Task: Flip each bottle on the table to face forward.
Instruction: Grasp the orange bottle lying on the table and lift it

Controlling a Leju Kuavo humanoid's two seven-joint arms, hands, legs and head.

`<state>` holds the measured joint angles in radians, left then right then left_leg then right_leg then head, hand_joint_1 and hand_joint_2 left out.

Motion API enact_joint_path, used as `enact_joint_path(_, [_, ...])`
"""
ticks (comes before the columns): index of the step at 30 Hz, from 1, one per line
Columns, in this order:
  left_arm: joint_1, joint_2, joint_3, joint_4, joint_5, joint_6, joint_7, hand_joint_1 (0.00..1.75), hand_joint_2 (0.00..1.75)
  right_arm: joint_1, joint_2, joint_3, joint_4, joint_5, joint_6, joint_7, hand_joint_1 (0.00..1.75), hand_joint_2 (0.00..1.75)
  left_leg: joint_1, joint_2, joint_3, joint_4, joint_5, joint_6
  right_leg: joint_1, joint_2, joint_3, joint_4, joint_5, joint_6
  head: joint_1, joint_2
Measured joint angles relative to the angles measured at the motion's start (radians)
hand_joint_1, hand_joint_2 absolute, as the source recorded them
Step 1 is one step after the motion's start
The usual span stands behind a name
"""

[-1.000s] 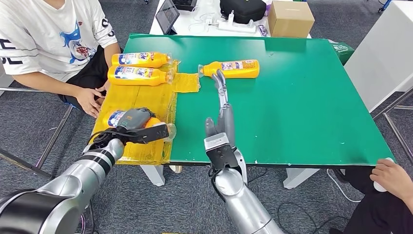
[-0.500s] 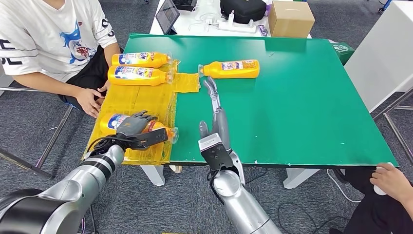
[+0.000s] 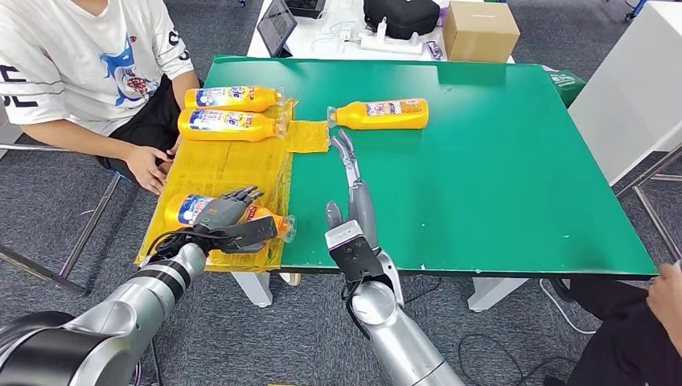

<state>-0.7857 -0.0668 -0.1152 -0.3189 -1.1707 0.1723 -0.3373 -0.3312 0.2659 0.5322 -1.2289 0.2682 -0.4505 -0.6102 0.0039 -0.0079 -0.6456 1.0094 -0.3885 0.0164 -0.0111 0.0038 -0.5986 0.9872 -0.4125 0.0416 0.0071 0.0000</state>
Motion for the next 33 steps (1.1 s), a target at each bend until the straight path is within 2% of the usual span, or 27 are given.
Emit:
enact_joint_path(4, [0.0, 0.0, 0.002, 0.0, 0.018, -0.014, -0.006, 0.0, 0.0, 0.0, 0.0, 0.0, 0.002, 0.0, 0.0, 0.0, 0.0, 0.0, 0.0, 0.0, 0.0, 0.0, 0.0, 0.0, 0.0, 0.0, 0.0, 0.0, 0.0, 0.0, 0.0, 0.0])
enact_joint_path(8, [-0.001, 0.0, 0.03, 0.0, 0.109, -0.078, -0.042, 0.0, 0.0, 0.0, 0.0, 0.0, 0.006, 0.0, 0.0, 0.001, 0.0, 0.0, 0.0, 0.0, 0.0, 0.0, 0.0, 0.0, 0.0, 0.0, 0.0, 0.0, 0.0, 0.0, 0.0, 0.0])
enact_joint_path(10, [-0.004, 0.0, 0.066, -0.001, 0.194, -0.141, -0.081, 0.0, 0.0, 0.0, 0.0, -0.001, 0.009, 0.0, 0.0, 0.001, 0.0, 0.0, 0.0, 0.0, 0.0, 0.0, 0.0, 0.0, 0.0, 0.0, 0.0, 0.0, 0.0, 0.0, 0.0, 0.0])
enact_joint_path(15, [-0.006, -0.006, 0.179, -0.015, 0.411, -0.386, -0.214, 0.0, 0.0, -0.002, 0.0, -0.001, 0.026, 0.0, 0.0, -0.007, 0.0, 0.0, 0.0, 0.0, 0.0, 0.0, 0.0, 0.0, 0.0, 0.0, 0.0, 0.0, 0.0, 0.0, 0.0, 0.0])
enact_joint_path(17, [-0.005, -0.01, 0.216, -0.027, 0.48, -0.436, -0.249, 0.0, 0.0, -0.002, 0.0, -0.002, 0.034, 0.001, -0.001, -0.013, 0.0, 0.0, 0.0, 0.0, 0.0, 0.0, 0.0, 0.0, 0.0, 0.0, 0.0, 0.0, 0.0, 0.0, 0.0, 0.0])
enact_joint_path(19, [-0.005, -0.013, 0.242, -0.043, 0.541, -0.434, -0.268, 0.0, 0.0, -0.002, 0.0, -0.003, 0.042, 0.002, -0.002, -0.017, 0.0, 0.0, 0.0, 0.0, 0.0, 0.0, 0.0, 0.0, 0.0, 0.0, 0.0, 0.0, 0.0, 0.0, 0.0, 0.0])
enact_joint_path(21, [0.001, -0.02, 0.263, -0.07, 0.61, -0.357, -0.299, 0.0, 0.0, -0.001, 0.001, -0.005, 0.048, 0.005, -0.004, -0.018, 0.0, 0.0, 0.0, 0.0, 0.0, 0.0, 0.0, 0.0, 0.0, 0.0, 0.0, 0.0, 0.0, 0.0, 0.0, 0.0])
enact_joint_path(23, [0.021, -0.035, 0.276, -0.13, 0.698, -0.186, -0.339, 0.0, 0.87, -0.001, 0.003, -0.007, 0.052, 0.011, -0.011, -0.017, 0.0, 0.0, 0.0, 0.0, 0.0, 0.0, 0.0, 0.0, 0.0, 0.0, 0.0, 0.0, 0.0, 0.0, 0.0, 0.0])
enact_joint_path(25, [0.052, -0.051, 0.268, -0.224, 0.789, 0.033, -0.359, 0.0, 1.75, 0.0, 0.008, -0.008, 0.055, 0.022, -0.027, -0.012, 0.0, 0.0, 0.0, 0.0, 0.0, 0.0, 0.0, 0.0, 0.0, 0.0, 0.0, 0.0, 0.0, 0.0, 0.0, 0.0])
enact_joint_path(27, [0.085, -0.058, 0.233, -0.326, 0.857, 0.228, -0.364, 0.0, 1.75, 0.0, 0.012, -0.008, 0.056, 0.035, -0.047, -0.008, 0.0, 0.0, 0.0, 0.0, 0.0, 0.0, 0.0, 0.0, 0.0, 0.0, 0.0, 0.0, 0.0, 0.0, 0.0, 0.0])
enact_joint_path(29, [0.116, -0.06, 0.184, -0.426, 0.912, 0.34, -0.366, 0.0, 1.75, 0.004, 0.013, -0.008, 0.056, 0.044, -0.07, -0.007, 0.0, 0.0, 0.0, -0.001, 0.0, 0.0, 0.0, 0.0, 0.0, -0.001, 0.0, 0.0, 0.0, 0.0, 0.0, 0.0])
enact_joint_path(31, [0.152, -0.066, 0.142, -0.524, 0.972, 0.363, -0.367, 0.0, 1.75, 0.015, 0.013, -0.01, 0.051, 0.047, -0.097, -0.014, 0.0, 0.87, 0.0, -0.002, 0.0, 0.0, 0.0, 0.0, 0.0, -0.001, 0.0, 0.0, -0.001, 0.0, 0.0, 0.0])
enact_joint_path(33, [0.192, -0.08, 0.117, -0.609, 1.03, 0.342, -0.367, 0.0, 1.75, 0.039, 0.011, -0.019, 0.029, 0.048, -0.134, -0.029, 0.0, 1.75, 0.0, -0.002, 0.0, 0.0, 0.0, 0.0, 0.0, -0.001, 0.0, -0.001, -0.001, 0.0, 0.0, 0.0])
